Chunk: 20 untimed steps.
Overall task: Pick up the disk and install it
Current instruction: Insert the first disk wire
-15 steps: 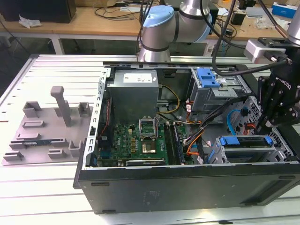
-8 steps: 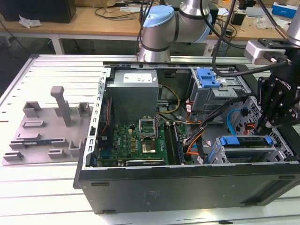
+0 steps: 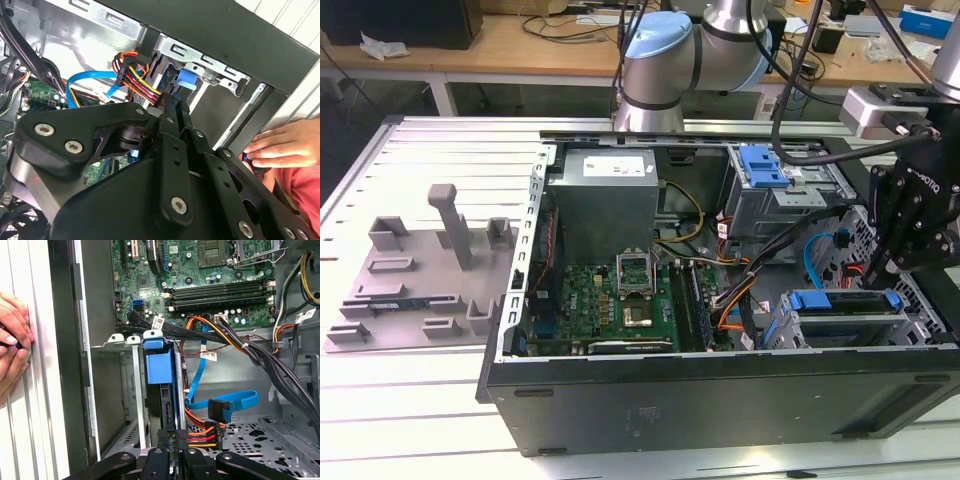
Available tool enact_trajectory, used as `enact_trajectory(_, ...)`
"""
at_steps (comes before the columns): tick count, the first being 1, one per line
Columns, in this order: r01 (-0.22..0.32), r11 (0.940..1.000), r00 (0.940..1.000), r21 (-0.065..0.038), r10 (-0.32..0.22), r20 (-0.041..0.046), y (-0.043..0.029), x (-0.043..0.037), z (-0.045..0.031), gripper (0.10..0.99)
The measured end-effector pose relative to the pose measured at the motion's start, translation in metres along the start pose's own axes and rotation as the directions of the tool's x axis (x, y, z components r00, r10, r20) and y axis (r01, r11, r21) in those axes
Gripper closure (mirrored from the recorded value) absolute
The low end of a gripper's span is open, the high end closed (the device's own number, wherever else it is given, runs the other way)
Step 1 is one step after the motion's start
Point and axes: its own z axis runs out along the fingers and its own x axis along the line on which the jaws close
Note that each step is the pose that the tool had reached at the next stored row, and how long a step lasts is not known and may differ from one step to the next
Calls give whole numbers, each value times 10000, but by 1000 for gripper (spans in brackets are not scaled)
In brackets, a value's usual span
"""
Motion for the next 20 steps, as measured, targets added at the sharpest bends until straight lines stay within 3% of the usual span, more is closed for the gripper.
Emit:
enact_trajectory(5, 44, 10000, 10000, 60, -44, 9, 1, 0, 1, 918)
enact_trajectory(7, 52, 9998, 10000, 213, -53, 32, 22, 2, 1, 918)
enact_trajectory(9, 47, 9996, 10000, 276, -49, 45, 68, 6, 0, 918)
enact_trajectory(20, 59, 9996, 10000, 280, -61, 45, 67, -17, -3, 918)
